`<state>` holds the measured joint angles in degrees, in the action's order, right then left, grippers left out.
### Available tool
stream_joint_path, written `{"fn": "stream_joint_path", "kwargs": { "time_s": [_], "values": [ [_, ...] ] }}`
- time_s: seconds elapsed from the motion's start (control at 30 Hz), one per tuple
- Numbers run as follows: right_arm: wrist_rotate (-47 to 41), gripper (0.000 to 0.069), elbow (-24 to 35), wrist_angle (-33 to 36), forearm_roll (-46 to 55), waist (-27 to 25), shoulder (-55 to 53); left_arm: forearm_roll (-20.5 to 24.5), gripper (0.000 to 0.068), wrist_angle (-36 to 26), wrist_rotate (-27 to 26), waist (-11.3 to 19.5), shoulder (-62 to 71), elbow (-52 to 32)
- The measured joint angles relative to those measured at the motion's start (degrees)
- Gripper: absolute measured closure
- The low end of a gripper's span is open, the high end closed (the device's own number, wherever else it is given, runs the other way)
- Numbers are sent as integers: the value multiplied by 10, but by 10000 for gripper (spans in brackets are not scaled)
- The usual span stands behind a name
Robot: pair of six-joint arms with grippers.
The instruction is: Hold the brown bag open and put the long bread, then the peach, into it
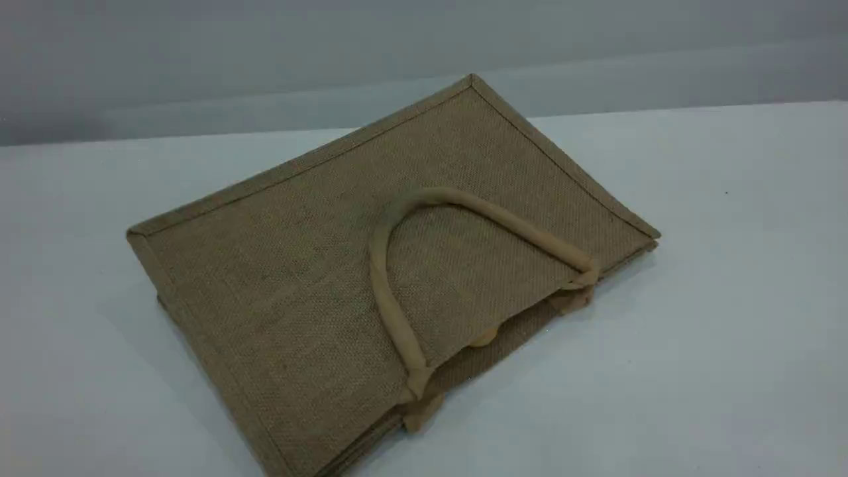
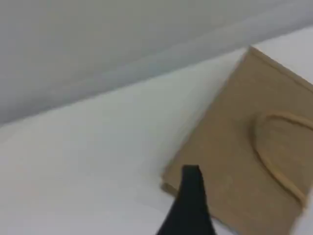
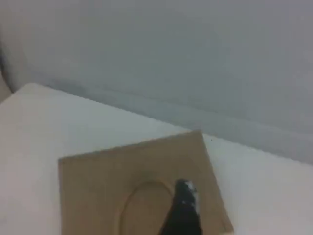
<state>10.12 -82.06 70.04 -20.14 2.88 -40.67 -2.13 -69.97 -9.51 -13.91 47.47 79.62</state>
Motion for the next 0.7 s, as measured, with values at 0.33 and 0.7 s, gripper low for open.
{"fn": "stream_joint_path", "kwargs": {
  "time_s": [0.33,0.7],
  "values": [
    [-4,143,183,0,47,0,199,-43,126,0,-6,0,-218,-227],
    [-7,143,401,-43,77,0,361,-38,126,0,-8,0,-349,-338]
  ]
}}
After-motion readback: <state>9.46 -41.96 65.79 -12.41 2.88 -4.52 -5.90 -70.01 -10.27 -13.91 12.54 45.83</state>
